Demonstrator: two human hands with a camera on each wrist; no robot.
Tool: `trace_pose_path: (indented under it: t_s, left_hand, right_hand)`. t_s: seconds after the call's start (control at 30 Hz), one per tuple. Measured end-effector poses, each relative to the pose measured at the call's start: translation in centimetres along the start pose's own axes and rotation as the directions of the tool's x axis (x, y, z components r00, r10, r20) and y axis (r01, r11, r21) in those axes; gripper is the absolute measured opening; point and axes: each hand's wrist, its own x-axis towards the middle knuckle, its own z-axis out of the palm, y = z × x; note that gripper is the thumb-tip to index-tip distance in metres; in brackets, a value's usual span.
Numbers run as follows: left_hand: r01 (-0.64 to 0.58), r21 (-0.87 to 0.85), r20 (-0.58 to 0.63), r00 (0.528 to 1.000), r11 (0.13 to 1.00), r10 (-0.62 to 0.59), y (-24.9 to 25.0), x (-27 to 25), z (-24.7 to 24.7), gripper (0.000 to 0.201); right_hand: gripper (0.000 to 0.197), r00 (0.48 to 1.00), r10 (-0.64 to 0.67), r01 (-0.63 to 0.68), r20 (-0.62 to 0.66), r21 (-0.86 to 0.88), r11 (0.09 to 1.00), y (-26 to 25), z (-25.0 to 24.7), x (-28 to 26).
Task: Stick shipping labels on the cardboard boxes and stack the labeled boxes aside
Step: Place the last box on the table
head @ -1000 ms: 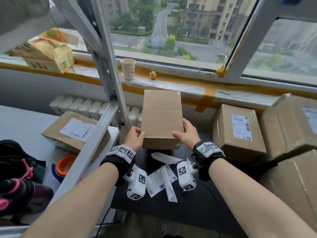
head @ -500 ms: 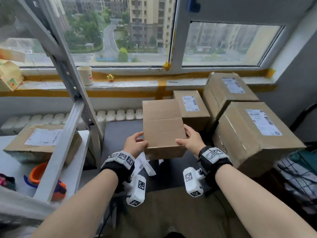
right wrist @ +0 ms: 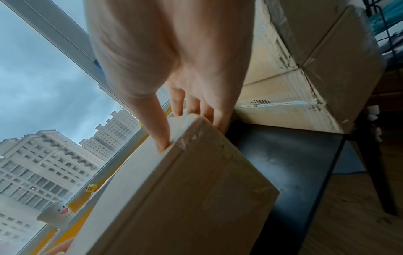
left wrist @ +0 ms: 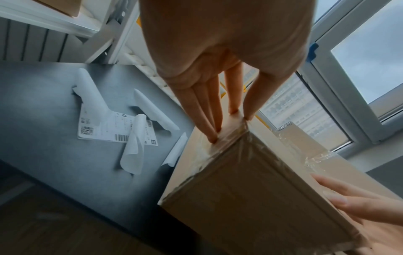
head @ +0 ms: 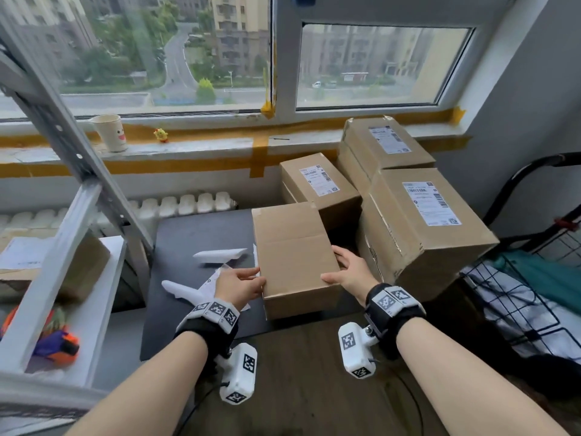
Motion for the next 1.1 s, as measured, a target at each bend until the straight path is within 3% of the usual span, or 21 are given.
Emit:
trace_pose_path:
  t_s: [0.17,0.47,0.6,0.73,0.9,1.1]
  left_hand:
    - [0.033,0.093,0.051,0.998,0.995,-0.038,-0.8,-0.3,0.5,0.047]
    - [-0.02,0.129,0.13,0.992,0.991,0.003,-0.3,-1.9,2.9,0.065]
    - [-0.065,0.265,0.13,0.991,0.962,0.031,-0.7,-1.7,3.2,0.066]
    - [-0.117,0.382,0.15,0.987,0.917,0.064,-0.8,-1.7,3.2,0.065]
    - [-0.104,0.63,0.098,0.994,0.77,0.055,-0.8,-1.6,2.4,0.057]
    - [-0.087,0.84,0.059,0.996,0.535,0.07,-0.4,-2.5,-0.8,0.045]
  right_hand:
    - [0.079,1.0,0.008,-0.007,0.029,-0.041,0.999,1.4,0.0,0.9]
    - [0.081,0.999,0.036,-0.031,0.03,-0.147,0.989,3.4,-0.8,2.5]
    - [0.084,0.998,0.047,-0.038,0.035,-0.24,0.97,4.1,-0.9,3.0]
    - [0.069,0.997,0.057,-0.034,0.051,-0.371,0.928,3.6,-1.1,3.1]
    - [0.059,0.998,-0.047,0.06,0.038,-0.589,0.806,2.5,-0.6,3.0]
    - [0.046,0.954,-0.152,0.296,0.257,-0.748,0.594,-0.1,2.6,3.0]
